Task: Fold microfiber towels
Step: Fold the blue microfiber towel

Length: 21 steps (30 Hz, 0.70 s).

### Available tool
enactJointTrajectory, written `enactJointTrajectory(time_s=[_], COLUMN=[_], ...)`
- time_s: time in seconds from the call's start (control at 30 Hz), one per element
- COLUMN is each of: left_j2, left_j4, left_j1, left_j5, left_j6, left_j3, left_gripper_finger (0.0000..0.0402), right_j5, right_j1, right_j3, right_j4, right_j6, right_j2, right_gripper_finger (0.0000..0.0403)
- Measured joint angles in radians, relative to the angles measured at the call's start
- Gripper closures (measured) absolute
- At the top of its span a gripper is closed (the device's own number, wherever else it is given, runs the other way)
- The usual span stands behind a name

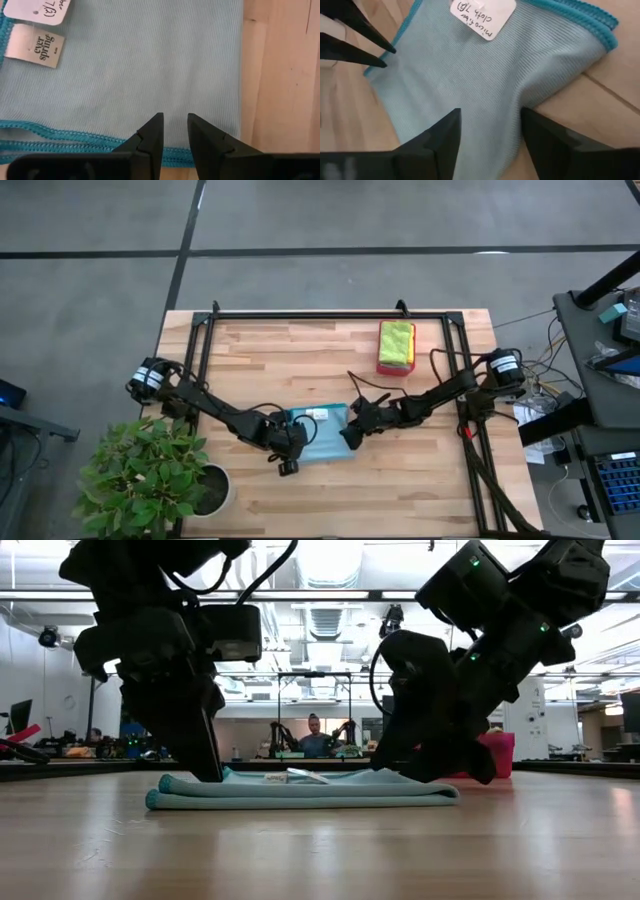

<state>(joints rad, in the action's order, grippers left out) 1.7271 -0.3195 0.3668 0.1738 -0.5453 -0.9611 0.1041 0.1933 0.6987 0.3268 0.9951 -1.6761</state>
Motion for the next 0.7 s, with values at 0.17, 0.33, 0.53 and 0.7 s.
enactJointTrajectory(time_s=[0.17, 0.33, 0.53, 0.7], left_j2=[0.0, -0.011, -0.057, -0.053], left_j4=[0.002, -0.005, -0.012, 0.037], left_j1=[0.0, 0.001, 0.001, 0.0], left_j5=[0.002, 0.002, 0.007, 0.019], left_j6=[-0.025, -0.021, 0.027, 0.028], left_j3=[0.0, -0.007, -0.004, 0.01], left_gripper_finger=[0.0329, 0.0329, 0.0329, 0.0329], right_j5=[0.002, -0.008, -0.054, -0.106], right_j1=[0.0, 0.0, -0.003, -0.006], right_j3=[0.0, -0.002, -0.002, -0.001], right_j4=[0.004, -0.02, -0.142, -0.36], right_j6=[-0.011, -0.018, -0.054, -0.096], right_j2=[-0.01, 0.002, 0.046, 0.134], right_gripper_finger=[0.0263, 0.0344, 0.0389, 0.0387])
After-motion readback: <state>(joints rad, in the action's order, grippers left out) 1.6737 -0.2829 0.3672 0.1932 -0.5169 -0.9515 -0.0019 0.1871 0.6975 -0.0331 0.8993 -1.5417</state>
